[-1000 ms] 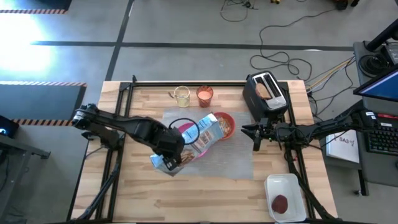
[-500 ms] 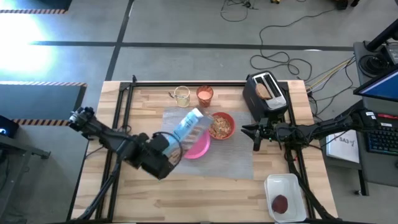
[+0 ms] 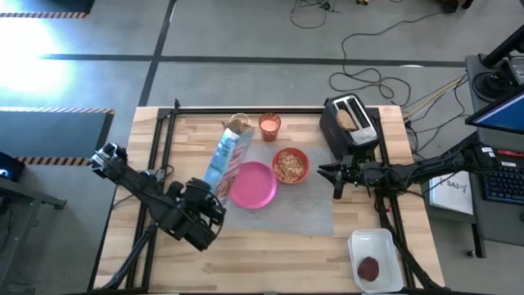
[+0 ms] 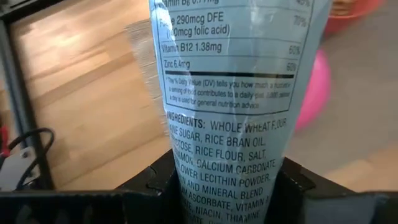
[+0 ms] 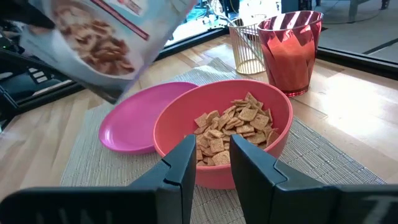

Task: Arrange a breakfast setting
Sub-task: Pour the cereal from the cereal box into the red bowl

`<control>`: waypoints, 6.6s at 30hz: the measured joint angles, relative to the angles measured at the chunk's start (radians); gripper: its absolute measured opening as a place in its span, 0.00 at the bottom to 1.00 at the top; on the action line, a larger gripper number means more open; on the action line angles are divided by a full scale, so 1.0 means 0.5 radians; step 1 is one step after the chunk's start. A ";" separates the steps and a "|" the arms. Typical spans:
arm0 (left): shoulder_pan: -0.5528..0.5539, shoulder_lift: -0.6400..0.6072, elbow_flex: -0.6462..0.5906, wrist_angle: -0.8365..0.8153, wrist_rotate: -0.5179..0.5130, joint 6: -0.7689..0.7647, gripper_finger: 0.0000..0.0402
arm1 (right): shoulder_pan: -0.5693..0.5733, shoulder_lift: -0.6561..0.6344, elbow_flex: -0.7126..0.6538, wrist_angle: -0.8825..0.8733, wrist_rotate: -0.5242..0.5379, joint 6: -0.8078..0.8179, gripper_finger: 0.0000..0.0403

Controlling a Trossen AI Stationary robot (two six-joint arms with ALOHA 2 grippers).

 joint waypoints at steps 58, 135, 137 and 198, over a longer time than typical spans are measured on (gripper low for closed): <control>-0.313 0.330 -0.347 0.306 0.361 -0.996 0.32 | 0.000 0.000 0.000 0.000 0.000 0.000 0.21; -0.352 0.401 -0.365 0.205 0.242 -1.302 0.23 | 0.000 0.000 0.000 0.000 0.000 -0.001 0.21; -0.366 0.431 -0.365 0.264 0.240 -1.308 0.23 | 0.000 0.000 0.000 0.001 0.000 0.000 0.21; -0.445 0.550 -0.091 -0.007 -0.137 -1.206 0.77 | 0.000 0.000 0.000 0.000 0.000 -0.001 0.21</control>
